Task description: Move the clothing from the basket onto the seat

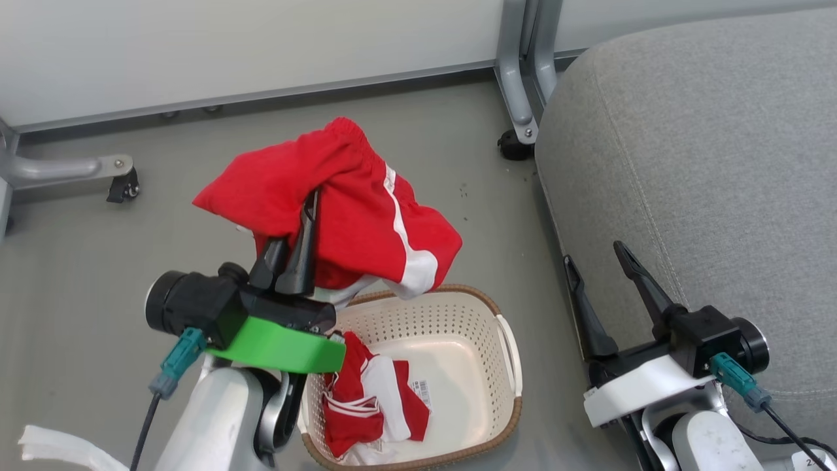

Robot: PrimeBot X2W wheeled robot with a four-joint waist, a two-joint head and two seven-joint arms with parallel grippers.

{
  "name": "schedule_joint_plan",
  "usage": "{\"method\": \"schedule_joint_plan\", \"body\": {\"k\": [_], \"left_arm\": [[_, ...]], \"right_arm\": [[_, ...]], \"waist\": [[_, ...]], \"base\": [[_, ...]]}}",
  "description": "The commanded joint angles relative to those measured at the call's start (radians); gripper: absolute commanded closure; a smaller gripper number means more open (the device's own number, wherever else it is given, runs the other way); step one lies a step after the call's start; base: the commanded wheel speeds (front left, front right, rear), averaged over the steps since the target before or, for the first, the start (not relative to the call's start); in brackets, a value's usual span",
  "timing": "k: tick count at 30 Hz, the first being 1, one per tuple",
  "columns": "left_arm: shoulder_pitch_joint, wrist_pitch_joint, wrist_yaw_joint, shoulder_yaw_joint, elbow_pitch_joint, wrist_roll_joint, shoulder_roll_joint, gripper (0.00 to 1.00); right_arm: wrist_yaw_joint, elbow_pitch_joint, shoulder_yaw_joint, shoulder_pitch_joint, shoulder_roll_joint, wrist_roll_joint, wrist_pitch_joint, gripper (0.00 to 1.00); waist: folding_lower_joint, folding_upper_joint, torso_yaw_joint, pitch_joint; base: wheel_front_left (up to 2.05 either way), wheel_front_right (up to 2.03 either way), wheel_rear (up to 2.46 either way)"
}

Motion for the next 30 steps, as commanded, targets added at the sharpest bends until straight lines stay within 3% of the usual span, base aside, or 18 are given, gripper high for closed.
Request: {"method": "schedule_joint_plan", "body": {"k": [1,15,30], "left_arm": [[0.030,0.000,0.006,0.000,-0.015,0.012,0.006,1.00],[0.161,0.007,0.028,-0.033,-0.093,0.016,0.018,1.00],[0.166,0.021,0.038,-0.037,-0.107,0.004,0.027,1.00]], "right_arm": [[0.000,-0.007,0.004,0.019,-0.007,0.006,0.005,0.00],[0.000,-0.045,0.017,0.100,-0.010,0.022,0.047,0.00],[0.000,-0.051,0.031,0.104,-0.007,0.030,0.055,0.00]], "waist": [[0.0001,-0.0001,0.002,-0.029],[0.0001,-0.0001,0.006,-0.090],[0.0001,-0.0001,0.005,-0.099]], "base": [[0.00,0.00,0.00],[0.00,0.00,0.00],[0.00,0.00,0.00]]}}
